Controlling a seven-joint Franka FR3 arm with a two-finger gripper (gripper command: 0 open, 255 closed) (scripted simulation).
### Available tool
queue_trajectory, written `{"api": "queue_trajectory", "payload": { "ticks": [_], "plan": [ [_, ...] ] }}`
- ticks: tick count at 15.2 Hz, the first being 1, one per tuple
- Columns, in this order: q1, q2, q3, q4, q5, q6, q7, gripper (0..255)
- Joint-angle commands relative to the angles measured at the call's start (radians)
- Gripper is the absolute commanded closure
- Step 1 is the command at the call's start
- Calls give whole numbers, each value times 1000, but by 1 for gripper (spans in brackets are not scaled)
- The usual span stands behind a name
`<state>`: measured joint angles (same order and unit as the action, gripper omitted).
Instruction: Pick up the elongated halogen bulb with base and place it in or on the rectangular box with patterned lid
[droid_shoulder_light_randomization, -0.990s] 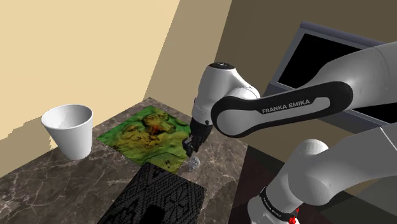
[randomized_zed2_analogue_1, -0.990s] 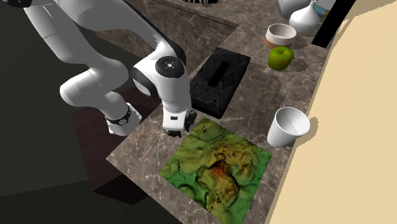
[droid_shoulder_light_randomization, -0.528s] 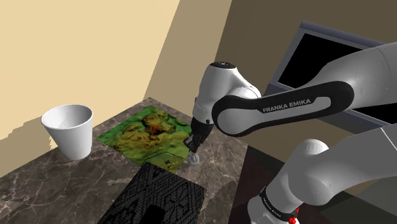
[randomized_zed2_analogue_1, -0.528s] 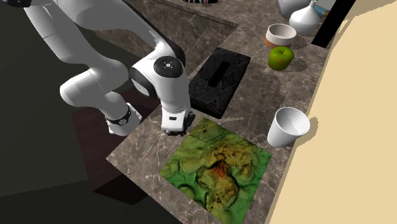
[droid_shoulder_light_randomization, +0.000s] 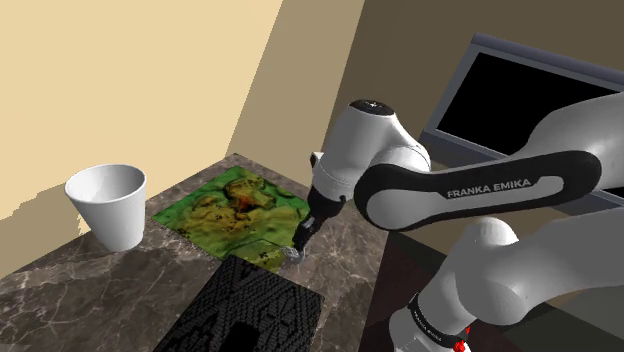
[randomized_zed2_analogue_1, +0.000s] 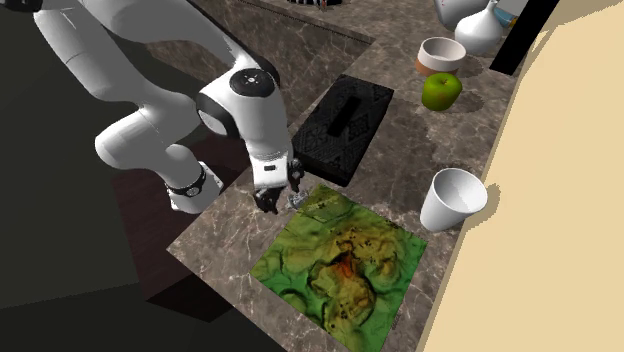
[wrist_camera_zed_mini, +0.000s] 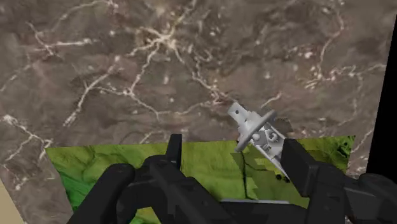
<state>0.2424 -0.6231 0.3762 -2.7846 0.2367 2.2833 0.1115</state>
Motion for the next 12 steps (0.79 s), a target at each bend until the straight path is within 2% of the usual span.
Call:
{"api": "queue_trajectory", "payload": {
  "ticks": [1, 2, 9, 12],
  "plan": [
    [144, -199, -34, -168, -11, 124, -256, 0],
    [179, -242, -50, -205, -20, 147, -303, 0],
    [163, -92, -25, -233, -14, 326, -300, 0],
    [163, -92, -25, -233, -14, 326, -300, 0]
  ]
}}
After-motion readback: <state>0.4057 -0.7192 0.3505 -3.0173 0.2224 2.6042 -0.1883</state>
